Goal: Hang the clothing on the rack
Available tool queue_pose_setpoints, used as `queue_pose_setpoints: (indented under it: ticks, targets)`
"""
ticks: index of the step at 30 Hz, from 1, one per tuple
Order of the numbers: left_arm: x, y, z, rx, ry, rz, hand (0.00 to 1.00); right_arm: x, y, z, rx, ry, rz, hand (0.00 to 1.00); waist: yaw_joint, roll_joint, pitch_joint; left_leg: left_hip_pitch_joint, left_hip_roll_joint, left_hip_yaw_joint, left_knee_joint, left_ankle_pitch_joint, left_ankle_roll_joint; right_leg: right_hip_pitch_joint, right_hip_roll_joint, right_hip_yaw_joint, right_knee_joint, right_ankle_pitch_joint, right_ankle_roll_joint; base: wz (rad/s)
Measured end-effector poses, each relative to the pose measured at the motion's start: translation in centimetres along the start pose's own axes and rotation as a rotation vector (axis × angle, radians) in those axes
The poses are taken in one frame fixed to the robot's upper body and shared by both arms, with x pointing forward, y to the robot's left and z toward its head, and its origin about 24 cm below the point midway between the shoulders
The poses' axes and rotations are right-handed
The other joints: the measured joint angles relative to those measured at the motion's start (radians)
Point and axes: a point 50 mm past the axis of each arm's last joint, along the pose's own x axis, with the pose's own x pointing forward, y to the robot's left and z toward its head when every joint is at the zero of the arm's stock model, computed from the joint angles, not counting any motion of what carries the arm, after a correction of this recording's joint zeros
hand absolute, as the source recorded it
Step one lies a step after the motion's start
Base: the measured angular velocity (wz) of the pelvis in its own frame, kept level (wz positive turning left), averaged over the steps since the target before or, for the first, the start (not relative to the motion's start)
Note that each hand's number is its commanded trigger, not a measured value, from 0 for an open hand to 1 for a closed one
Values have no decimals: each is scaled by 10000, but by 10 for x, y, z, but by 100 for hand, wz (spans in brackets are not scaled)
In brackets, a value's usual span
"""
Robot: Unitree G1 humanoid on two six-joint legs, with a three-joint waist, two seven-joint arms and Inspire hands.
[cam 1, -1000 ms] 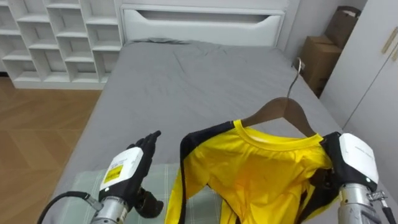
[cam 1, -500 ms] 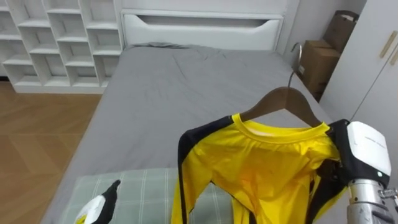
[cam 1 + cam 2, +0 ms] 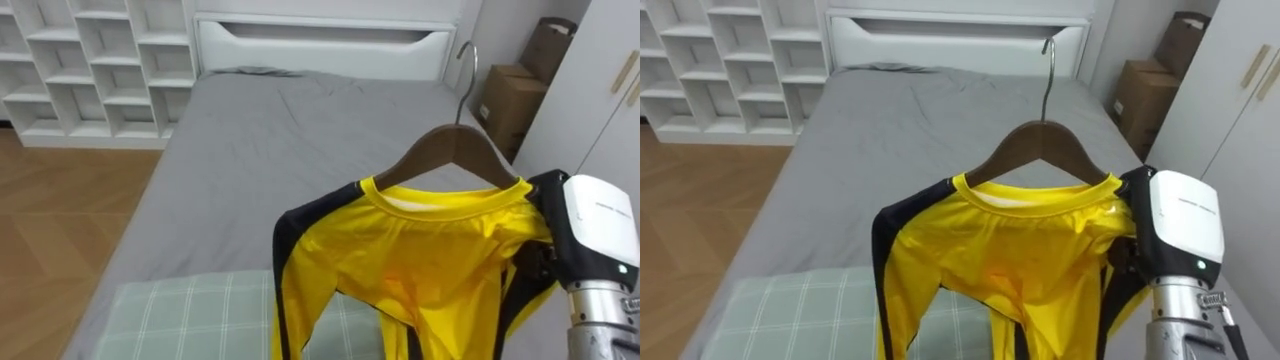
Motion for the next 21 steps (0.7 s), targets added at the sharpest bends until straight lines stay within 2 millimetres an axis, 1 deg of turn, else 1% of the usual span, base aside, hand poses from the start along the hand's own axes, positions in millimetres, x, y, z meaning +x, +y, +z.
queue_pose_setpoints:
  ticks: [2,4,6,8,12,15,17,21]
  targets:
    - [-2,0,-9,-103,219,78,0,-3,0,0,37,8,3,100,7,-51,-38,51,2,32,-15,-3,-5,20,18,41,-3,0,0,-7]
    - [-4,1,-16,-143,390,136,0,-7,-1,0,60,-1,25,100,25,-121,-56,149,13,64,-52,-17,-28,83,52,68,-10,0,0,-8]
    - [-6,2,-26,-297,743,298,0,-10,0,-1,69,57,83,100,35,-213,-125,172,43,105,-54,-57,-74,89,107,193,-28,0,-1,-11]
    - [-7,1,-28,-307,854,376,0,-12,0,-2,76,86,110,100,46,-237,-142,191,58,147,-54,-66,-85,86,126,261,-22,1,-2,-11]
    - [-7,-1,-30,-338,964,448,0,-13,0,-3,56,139,132,100,88,-151,-112,237,63,176,-73,-76,-85,88,132,311,-15,9,-15,-6]
    - [-8,-7,-31,-439,1068,365,0,-14,-2,-4,27,191,28,100,261,14,-83,269,72,259,-92,-95,-83,80,144,382,-7,17,-27,-8]
    - [-9,-9,-34,-455,1163,377,0,-14,-6,-3,30,133,-114,100,296,74,-75,264,72,272,-91,-96,-83,72,144,381,-7,18,-29,0]
    - [-13,-10,-43,-567,1553,615,0,-18,-10,-3,11,115,-219,100,344,72,-79,266,91,291,-89,-98,-90,73,166,380,-6,18,-29,0]
